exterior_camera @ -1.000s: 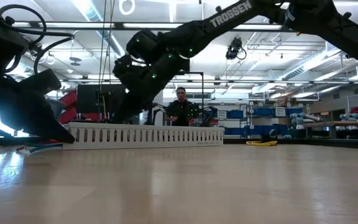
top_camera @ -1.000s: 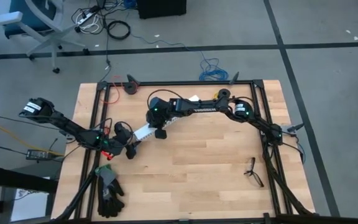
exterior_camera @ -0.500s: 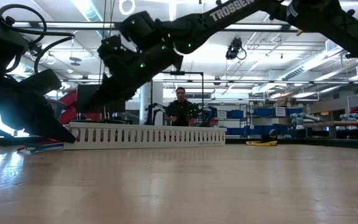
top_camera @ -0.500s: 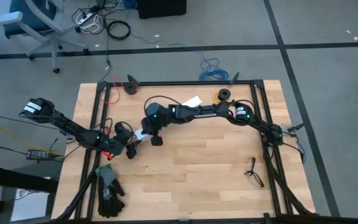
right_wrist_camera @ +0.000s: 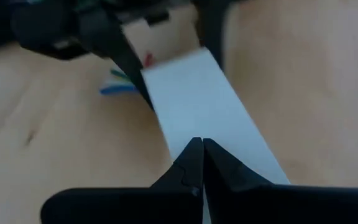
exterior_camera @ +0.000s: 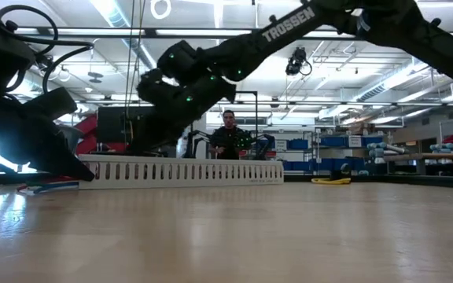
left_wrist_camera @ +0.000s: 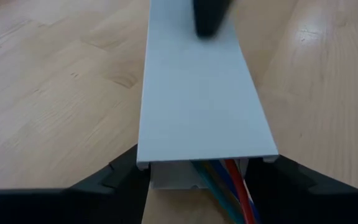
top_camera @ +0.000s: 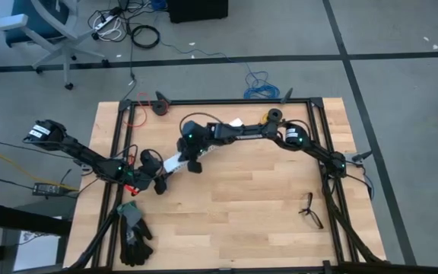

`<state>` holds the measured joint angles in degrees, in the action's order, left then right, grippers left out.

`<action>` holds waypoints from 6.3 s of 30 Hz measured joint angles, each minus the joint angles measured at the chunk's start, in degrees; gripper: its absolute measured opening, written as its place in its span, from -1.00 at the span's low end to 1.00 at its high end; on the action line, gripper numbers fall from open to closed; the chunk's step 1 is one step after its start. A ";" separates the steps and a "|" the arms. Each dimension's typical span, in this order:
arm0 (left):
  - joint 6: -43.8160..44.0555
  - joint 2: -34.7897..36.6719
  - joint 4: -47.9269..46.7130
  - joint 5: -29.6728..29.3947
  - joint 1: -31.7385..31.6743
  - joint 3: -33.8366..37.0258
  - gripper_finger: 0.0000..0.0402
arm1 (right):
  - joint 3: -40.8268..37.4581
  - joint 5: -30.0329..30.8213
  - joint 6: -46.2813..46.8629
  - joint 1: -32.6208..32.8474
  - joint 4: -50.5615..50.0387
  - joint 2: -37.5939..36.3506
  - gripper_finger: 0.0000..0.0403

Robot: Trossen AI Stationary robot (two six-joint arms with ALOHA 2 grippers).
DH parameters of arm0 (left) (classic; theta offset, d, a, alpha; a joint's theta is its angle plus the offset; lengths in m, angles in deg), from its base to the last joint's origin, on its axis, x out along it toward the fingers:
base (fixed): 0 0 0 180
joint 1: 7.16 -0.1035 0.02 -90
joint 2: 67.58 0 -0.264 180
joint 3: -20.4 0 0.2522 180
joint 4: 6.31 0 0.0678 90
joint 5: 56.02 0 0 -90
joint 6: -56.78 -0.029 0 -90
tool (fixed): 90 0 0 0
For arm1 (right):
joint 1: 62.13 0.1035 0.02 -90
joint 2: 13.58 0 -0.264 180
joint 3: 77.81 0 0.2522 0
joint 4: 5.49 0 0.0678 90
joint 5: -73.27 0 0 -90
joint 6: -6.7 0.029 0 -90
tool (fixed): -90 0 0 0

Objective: Ziptie cables
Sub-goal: Close the white cable duct, then return to Home Position

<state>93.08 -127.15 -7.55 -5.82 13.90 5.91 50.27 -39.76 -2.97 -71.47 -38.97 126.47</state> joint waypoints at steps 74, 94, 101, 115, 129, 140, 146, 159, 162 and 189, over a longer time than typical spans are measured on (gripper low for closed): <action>-3.88 12.76 -42.06 -13.29 0.11 -27.87 0.61 | -43.42 20.71 7.56 0.62 11.23 -38.83 -1.00; -28.12 14.07 19.10 -5.62 -0.65 -6.23 0.61 | -88.84 24.45 17.47 2.23 39.51 -71.16 -1.00; -29.28 21.92 21.53 -1.45 -6.63 0.00 0.61 | -93.36 7.50 17.61 -4.18 47.66 -71.91 -1.00; -34.29 44.35 3.79 7.72 -19.46 0.24 0.61 | -98.68 5.82 17.26 -12.85 49.69 -79.20 -1.00; -34.22 59.46 -8.62 3.75 -19.45 0.26 0.61 | -113.74 9.29 23.53 -17.84 53.50 -101.17 -1.00; -37.58 59.56 -8.71 9.50 -19.61 0.26 0.61 | -113.79 -0.90 24.13 -17.67 54.38 -104.72 -1.00; -39.17 59.56 -8.72 9.44 -19.63 0.28 0.61 | -113.81 4.09 25.56 -17.46 54.45 -104.70 -1.00; -38.71 59.56 -8.84 9.24 -19.63 0.28 0.61 | -113.83 17.11 25.05 -8.76 45.07 -112.21 -1.00; -37.80 59.56 -8.86 9.24 -19.63 0.28 0.61 | -113.83 18.86 24.55 -7.16 42.59 -116.34 -1.00; -37.11 59.54 -8.95 9.08 -19.61 0.31 0.61 | -113.85 41.58 17.21 12.09 23.15 -138.81 -1.00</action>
<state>55.97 -67.62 -16.50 3.26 -5.71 6.21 -63.58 1.83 14.24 -59.38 -15.82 -12.34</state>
